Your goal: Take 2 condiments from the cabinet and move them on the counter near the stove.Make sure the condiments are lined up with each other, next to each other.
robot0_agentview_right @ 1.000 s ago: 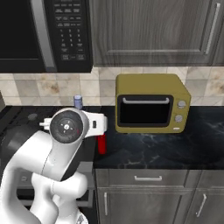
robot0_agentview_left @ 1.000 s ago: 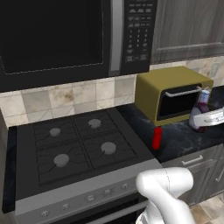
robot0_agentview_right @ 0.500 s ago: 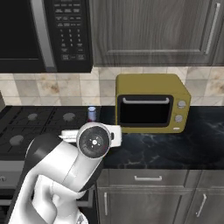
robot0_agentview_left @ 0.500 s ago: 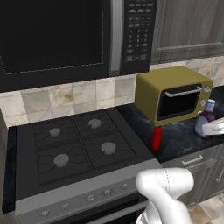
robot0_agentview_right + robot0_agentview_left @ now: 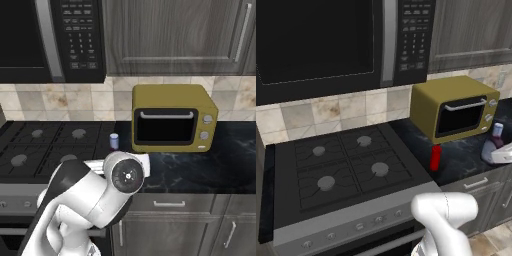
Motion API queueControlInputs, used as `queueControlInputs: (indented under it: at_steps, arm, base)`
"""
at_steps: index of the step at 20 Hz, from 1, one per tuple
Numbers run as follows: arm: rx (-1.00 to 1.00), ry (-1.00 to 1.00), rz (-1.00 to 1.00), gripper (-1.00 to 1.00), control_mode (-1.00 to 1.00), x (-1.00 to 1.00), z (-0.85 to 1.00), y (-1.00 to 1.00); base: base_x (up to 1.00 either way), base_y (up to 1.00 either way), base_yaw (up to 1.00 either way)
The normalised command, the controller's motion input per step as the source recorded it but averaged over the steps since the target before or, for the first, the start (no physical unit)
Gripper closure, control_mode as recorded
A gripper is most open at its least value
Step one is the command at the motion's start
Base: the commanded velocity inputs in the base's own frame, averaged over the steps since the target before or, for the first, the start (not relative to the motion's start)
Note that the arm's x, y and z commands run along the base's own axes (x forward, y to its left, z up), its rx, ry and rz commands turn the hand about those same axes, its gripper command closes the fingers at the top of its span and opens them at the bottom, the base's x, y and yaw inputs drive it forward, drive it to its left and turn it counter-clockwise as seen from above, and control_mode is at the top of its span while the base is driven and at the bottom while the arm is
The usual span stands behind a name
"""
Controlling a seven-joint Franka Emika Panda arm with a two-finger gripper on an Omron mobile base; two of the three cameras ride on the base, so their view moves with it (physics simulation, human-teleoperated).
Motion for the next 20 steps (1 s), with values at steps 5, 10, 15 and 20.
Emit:
queueControlInputs:
  at_steps: [5, 10, 15, 20]
  arm:
    - [0.0, -0.03, 0.16, 1.0, -1.0, 0.19, -0.36, 0.0]
    - [0.0, 0.01, 0.14, 1.0, -1.0, 0.28, -0.29, 0.0]
    - [0.0, 0.01, 0.03, 1.0, -1.0, 0.2, -0.18, -0.04]
    - [0.0, 0.0, 0.05, 1.0, -1.0, 0.26, -0.28, -0.15]
  base:
    - [0.0, 0.0, 0.0]
    - [0.0, 0.0, 0.0]
    - [0.0, 0.0, 0.0]
    - [0.0, 0.0, 0.0]
